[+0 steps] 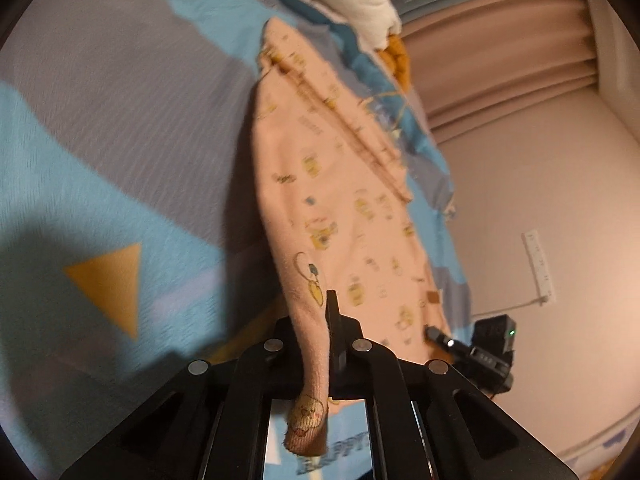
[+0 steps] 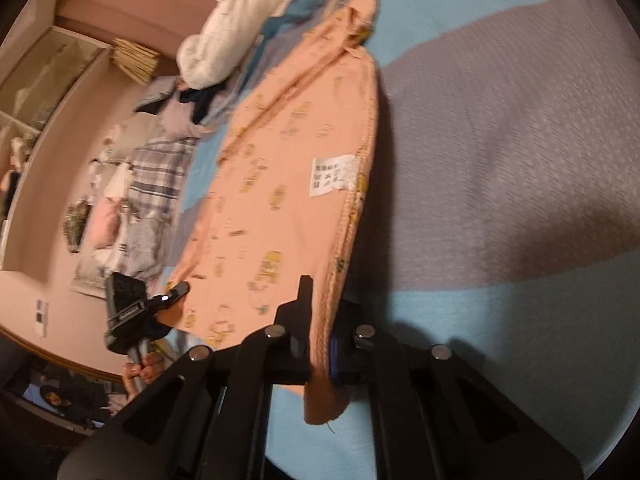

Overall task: Fold small clothes
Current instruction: 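Lift the hem with both grippers and fold it toward the collar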

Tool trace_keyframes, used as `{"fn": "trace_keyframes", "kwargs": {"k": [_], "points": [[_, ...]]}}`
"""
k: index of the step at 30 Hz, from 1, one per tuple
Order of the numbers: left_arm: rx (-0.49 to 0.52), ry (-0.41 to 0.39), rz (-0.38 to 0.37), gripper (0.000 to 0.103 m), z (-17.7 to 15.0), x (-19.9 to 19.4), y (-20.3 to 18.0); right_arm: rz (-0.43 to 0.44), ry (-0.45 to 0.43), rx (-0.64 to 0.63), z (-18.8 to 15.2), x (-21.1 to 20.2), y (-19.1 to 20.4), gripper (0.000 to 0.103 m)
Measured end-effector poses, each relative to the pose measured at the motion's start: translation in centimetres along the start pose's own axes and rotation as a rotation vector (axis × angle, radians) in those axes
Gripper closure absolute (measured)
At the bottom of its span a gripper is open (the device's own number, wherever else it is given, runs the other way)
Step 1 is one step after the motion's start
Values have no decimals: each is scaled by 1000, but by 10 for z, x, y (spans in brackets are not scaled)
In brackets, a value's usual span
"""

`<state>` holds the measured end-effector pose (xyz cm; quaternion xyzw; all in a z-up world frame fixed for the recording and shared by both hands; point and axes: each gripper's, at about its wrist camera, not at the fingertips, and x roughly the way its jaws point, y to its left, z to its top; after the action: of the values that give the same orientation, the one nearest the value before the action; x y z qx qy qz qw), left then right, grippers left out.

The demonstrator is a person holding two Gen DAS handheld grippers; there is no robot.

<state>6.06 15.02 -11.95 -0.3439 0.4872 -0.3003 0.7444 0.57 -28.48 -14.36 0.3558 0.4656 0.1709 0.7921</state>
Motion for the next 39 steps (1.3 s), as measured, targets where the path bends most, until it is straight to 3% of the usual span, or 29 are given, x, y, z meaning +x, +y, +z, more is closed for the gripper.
{"fn": "trace_keyframes", "kwargs": {"k": [5,14,30,39], "points": [[0,-47,-61,102,11,-11,-10,112,-62,10,7,-10,12,97],[24,-94,-103,102,32,-14,-26,254,-134,3,24,-16,33,97],[124,-175,-148,102,100,-11,-67,304,-251,-99,100,-18,76,97],[93,-224,-146,102,158,10,-60,277,-320,-73,158,-5,75,97]]}}
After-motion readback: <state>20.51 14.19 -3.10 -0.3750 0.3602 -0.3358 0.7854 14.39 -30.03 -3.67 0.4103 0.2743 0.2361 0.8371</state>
